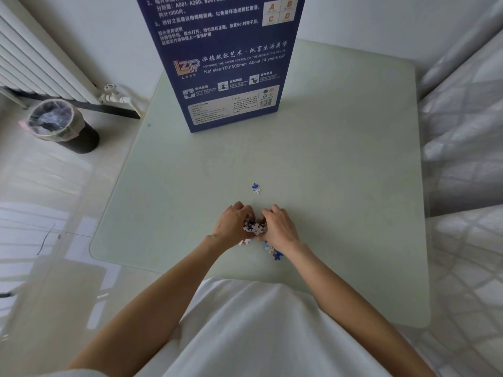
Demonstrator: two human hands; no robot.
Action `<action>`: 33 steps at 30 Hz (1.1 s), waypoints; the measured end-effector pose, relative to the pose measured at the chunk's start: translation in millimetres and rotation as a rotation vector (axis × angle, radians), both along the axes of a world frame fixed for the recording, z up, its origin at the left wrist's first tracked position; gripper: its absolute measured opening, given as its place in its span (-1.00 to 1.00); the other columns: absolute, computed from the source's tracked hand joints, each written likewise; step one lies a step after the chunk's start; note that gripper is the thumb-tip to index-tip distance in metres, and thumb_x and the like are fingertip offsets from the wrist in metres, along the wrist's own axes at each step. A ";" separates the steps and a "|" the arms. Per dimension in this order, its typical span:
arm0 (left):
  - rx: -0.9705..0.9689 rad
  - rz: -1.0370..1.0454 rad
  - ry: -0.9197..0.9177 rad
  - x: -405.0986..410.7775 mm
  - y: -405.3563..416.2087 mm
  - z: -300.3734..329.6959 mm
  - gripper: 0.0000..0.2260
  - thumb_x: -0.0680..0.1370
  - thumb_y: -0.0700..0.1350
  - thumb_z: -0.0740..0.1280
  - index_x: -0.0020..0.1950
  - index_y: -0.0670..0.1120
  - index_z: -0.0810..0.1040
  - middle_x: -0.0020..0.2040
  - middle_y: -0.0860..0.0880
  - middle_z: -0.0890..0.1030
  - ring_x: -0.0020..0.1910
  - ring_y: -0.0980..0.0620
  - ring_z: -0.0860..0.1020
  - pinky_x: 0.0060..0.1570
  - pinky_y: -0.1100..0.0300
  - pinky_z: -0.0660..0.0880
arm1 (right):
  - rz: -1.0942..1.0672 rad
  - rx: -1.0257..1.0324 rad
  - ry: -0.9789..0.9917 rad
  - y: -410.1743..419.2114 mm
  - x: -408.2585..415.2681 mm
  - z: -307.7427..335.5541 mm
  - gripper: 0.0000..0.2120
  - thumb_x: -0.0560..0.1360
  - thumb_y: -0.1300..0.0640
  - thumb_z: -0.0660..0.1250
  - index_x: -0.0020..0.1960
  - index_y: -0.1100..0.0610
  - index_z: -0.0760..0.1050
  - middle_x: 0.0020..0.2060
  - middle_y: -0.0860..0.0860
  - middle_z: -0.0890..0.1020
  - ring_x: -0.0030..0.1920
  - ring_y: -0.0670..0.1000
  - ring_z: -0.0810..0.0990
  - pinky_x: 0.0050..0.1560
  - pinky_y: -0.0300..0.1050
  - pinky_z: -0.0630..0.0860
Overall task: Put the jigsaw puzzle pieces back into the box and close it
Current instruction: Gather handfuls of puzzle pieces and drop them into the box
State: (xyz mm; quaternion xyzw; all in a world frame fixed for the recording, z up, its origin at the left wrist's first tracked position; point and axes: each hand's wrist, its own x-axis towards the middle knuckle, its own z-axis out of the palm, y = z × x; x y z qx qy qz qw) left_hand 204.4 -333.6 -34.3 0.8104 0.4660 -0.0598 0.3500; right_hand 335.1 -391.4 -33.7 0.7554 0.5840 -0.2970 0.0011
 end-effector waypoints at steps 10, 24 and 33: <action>-0.049 -0.018 -0.041 3.5 -2.5 3.1 -0.57 0.40 0.04 0.47 0.20 -0.08 0.47 0.06 -0.09 0.54 0.01 -0.09 0.54 -0.03 0.17 0.40 | -0.041 0.018 0.066 -0.5 2.3 1.6 -0.49 0.31 0.09 0.54 0.14 0.16 0.38 0.04 0.08 0.56 0.03 0.10 0.54 -0.10 -0.13 0.43; -0.085 0.013 -0.126 -0.7 4.1 1.1 -0.78 0.42 -0.05 0.47 0.00 -0.11 0.60 -0.11 -0.06 0.67 -0.16 -0.06 0.59 -0.21 0.23 0.39 | -0.083 0.043 0.148 -3.7 19.2 2.7 -0.66 0.32 0.12 0.52 0.02 0.21 0.53 -0.05 0.09 0.54 -0.04 0.09 0.51 -0.20 -0.19 0.23; -0.044 0.137 -0.153 -22.1 15.8 15.7 -0.78 0.42 -0.10 0.48 0.04 -0.09 0.63 -0.08 -0.06 0.68 -0.11 -0.01 0.61 -0.15 0.28 0.43 | -0.211 0.083 0.227 -9.2 30.0 13.1 -0.71 0.40 0.08 0.45 0.00 0.28 0.58 -0.11 0.15 0.61 -0.13 0.11 0.51 -0.22 -0.13 0.29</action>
